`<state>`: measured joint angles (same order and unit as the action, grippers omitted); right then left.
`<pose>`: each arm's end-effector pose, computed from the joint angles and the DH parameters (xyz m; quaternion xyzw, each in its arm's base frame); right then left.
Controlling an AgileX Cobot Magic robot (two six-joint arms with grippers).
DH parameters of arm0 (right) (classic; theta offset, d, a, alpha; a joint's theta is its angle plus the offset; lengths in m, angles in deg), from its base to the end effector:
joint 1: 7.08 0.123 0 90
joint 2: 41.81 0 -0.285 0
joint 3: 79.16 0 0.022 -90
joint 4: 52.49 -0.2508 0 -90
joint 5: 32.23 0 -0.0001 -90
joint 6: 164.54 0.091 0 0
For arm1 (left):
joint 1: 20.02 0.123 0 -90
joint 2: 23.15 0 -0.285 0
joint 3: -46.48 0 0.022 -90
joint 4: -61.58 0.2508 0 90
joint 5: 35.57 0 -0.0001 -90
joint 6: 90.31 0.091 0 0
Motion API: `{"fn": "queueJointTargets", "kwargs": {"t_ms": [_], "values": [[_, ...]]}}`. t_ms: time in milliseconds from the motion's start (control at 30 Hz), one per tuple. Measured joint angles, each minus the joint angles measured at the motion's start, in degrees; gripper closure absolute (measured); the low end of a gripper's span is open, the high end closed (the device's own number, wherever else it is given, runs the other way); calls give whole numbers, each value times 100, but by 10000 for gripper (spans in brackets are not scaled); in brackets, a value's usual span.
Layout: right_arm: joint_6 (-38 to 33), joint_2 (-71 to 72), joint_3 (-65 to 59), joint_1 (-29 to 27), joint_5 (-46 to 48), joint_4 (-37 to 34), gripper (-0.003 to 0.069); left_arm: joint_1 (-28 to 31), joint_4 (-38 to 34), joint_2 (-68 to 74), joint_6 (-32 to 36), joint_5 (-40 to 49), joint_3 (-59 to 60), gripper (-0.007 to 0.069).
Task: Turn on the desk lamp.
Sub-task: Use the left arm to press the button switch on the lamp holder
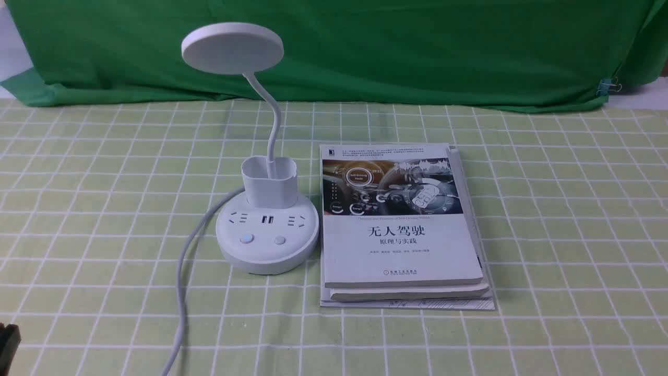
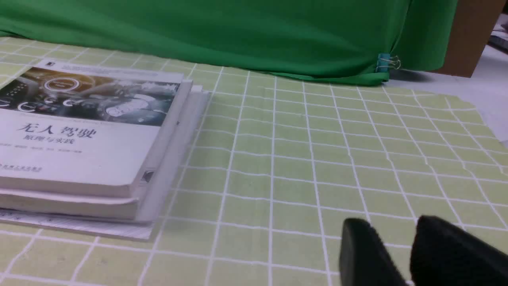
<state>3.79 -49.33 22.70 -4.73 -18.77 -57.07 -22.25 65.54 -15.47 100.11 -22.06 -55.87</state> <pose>0.0556 0.0040 0.1868 -0.0694 0.7577 -0.0205 0.6486 0.0556 -0.0007 0.1894 0.1038 0.7522 0.0743 0.6465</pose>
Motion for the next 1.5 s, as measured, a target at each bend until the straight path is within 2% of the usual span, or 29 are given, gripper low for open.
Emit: {"fn": "queueJointTargets", "kwargs": {"t_ms": [333,1233,1300,1500], "values": [[0,0,0,0,0,0,415,0,-471,0,0,-194,0,606],[0,0,0,0,0,0,415,0,-569,0,0,-428,0,606],[0,0,0,0,0,0,415,0,-611,0,0,-531,0,606],[0,0,0,0,0,0,415,0,-645,0,-263,-2235,0,606]]}}
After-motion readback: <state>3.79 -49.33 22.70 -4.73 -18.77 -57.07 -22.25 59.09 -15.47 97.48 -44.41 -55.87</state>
